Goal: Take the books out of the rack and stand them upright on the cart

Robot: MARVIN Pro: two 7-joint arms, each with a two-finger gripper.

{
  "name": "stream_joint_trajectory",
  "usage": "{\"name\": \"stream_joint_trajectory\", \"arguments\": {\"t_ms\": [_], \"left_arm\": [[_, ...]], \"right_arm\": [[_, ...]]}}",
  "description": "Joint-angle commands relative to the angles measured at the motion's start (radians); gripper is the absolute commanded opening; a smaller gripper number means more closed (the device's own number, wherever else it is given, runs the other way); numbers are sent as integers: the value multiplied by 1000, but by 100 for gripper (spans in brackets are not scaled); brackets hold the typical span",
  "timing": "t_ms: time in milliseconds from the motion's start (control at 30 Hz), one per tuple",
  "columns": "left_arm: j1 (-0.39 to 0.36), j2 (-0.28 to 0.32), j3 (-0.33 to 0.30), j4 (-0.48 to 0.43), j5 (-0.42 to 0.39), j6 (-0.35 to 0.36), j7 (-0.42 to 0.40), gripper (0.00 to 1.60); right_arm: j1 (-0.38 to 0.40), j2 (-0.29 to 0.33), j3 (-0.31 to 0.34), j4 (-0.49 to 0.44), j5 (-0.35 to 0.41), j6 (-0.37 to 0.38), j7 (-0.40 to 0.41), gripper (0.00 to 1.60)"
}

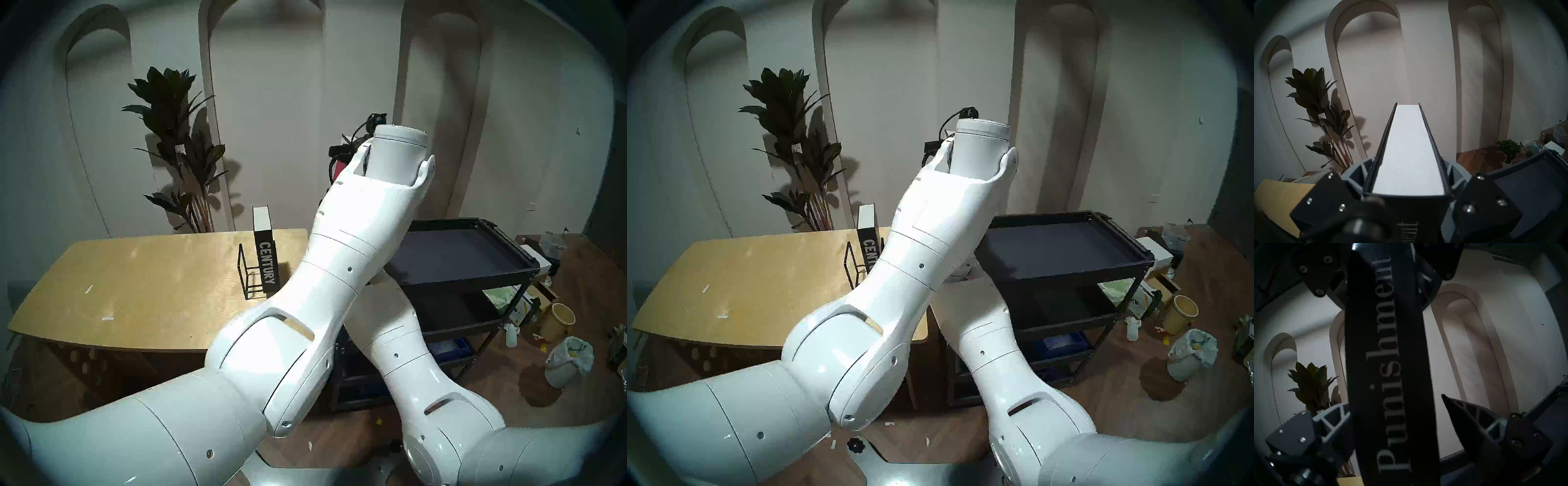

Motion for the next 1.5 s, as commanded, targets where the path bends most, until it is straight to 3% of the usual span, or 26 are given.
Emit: {"name": "stream_joint_trajectory", "arguments": {"t_ms": [0,33,300,467,600,800,1000,1233,1267,1300,1467], "left_arm": [[-47,8,14,-8,-13,-5,12,58],[-47,13,20,-11,-19,-11,10,160],[-70,18,103,-121,-4,-51,-25,160],[-138,14,101,-190,-1,-73,-42,160],[-155,18,28,-231,9,-103,-44,160],[-216,129,-107,-330,17,-102,-32,160],[-171,188,-201,-383,33,-89,-15,160],[-100,272,-326,-386,37,-68,-14,160],[-90,304,-353,-389,31,-65,-20,160],[-76,295,-361,-390,34,-61,-14,160],[-21,358,-443,-387,26,-40,-25,160]], "right_arm": [[49,4,-11,-7,-1,-18,-33,7],[52,7,-15,-6,0,-18,-39,0],[91,-27,-14,-3,-13,60,-108,0],[116,-5,-8,14,-20,86,-115,0],[137,26,7,26,-26,109,-112,0],[157,78,40,38,-33,132,-104,0],[169,145,87,45,-27,154,-71,0],[132,224,133,59,-16,165,-7,0],[126,236,141,63,-13,168,5,0],[121,248,148,67,-11,170,14,0],[106,291,179,81,6,173,64,0]]}}
